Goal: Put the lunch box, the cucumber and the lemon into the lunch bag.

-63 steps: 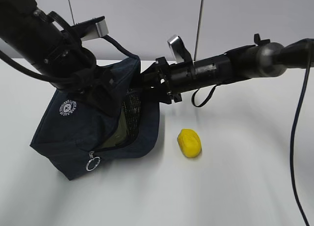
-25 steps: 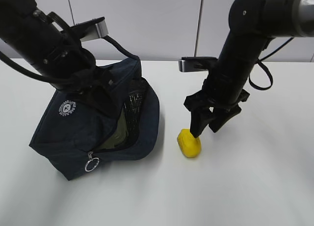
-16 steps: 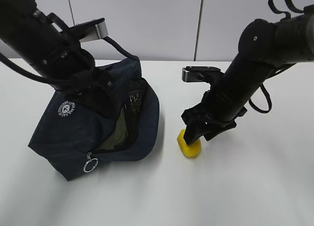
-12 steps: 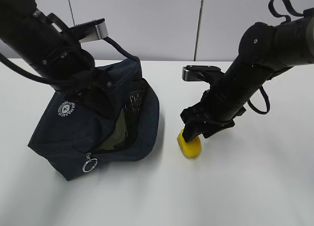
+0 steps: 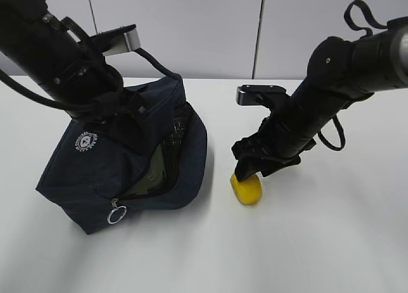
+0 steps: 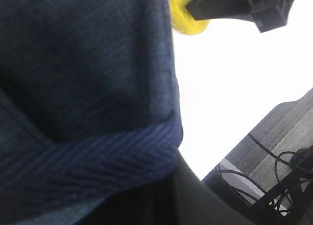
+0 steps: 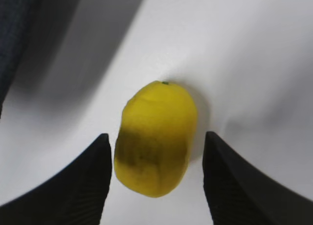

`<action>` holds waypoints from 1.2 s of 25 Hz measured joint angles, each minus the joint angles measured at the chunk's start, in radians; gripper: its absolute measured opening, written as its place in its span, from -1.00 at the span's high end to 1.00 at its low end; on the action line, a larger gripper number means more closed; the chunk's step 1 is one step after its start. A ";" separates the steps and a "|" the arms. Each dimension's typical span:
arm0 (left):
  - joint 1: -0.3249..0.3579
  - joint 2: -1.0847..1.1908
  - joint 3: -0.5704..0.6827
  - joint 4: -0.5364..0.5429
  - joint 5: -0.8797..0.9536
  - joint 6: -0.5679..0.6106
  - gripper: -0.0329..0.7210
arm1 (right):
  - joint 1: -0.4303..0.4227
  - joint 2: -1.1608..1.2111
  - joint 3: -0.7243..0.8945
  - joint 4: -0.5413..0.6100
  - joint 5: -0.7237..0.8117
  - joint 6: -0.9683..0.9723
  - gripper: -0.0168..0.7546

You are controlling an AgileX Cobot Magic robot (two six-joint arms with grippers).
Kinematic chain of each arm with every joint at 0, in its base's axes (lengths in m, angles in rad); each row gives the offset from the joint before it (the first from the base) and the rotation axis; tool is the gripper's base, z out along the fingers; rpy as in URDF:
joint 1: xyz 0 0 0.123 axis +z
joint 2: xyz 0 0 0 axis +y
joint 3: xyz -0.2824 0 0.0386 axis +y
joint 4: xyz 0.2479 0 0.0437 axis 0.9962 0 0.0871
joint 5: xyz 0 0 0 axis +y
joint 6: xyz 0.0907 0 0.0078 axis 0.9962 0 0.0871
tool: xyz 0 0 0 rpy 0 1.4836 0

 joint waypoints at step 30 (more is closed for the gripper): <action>0.000 0.000 0.000 0.001 0.005 0.000 0.94 | 0.000 0.052 0.000 0.057 -0.020 -0.035 -0.17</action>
